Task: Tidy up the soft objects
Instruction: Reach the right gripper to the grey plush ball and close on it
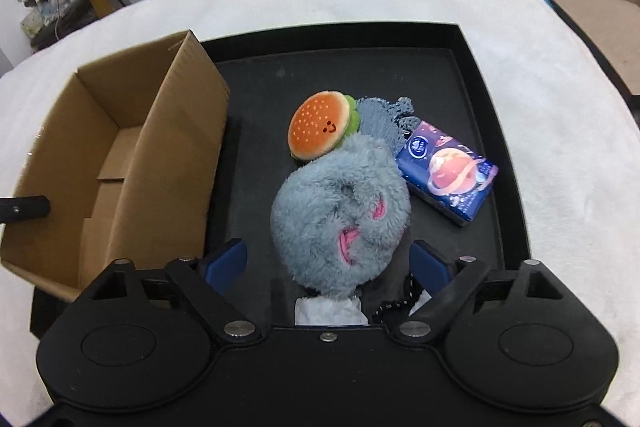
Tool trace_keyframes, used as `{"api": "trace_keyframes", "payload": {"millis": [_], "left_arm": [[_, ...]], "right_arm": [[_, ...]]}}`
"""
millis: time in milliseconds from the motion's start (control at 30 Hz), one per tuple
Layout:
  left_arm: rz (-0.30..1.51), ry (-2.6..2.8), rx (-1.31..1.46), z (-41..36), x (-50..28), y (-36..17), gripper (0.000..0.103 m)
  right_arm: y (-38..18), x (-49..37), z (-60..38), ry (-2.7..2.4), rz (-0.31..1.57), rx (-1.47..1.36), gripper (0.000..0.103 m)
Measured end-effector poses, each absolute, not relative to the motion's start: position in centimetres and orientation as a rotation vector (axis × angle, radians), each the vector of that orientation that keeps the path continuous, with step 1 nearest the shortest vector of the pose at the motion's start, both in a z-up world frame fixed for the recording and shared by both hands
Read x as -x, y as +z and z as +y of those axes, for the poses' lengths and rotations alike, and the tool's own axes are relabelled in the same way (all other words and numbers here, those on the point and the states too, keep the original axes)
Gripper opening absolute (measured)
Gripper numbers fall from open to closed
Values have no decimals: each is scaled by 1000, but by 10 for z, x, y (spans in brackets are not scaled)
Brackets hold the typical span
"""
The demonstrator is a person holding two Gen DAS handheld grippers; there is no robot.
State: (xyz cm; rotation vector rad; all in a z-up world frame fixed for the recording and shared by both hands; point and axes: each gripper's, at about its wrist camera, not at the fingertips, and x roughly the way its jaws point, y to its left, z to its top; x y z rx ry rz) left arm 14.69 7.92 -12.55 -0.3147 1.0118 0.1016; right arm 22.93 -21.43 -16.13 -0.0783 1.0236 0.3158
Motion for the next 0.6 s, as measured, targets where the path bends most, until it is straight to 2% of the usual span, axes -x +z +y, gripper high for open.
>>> {"api": "trace_keyframes", "payload": {"millis": [200, 367, 600], "left_arm": [[1052, 66, 301, 78, -159, -128, 17], [1069, 69, 306, 80, -164, -130, 17], [1068, 78, 296, 79, -167, -134, 17]], "right_arm": [[-173, -242, -209, 304, 1066, 119, 78], [-170, -248, -208, 299, 1063, 134, 65], [-157, -237, -206, 292, 1026, 141, 61]]}}
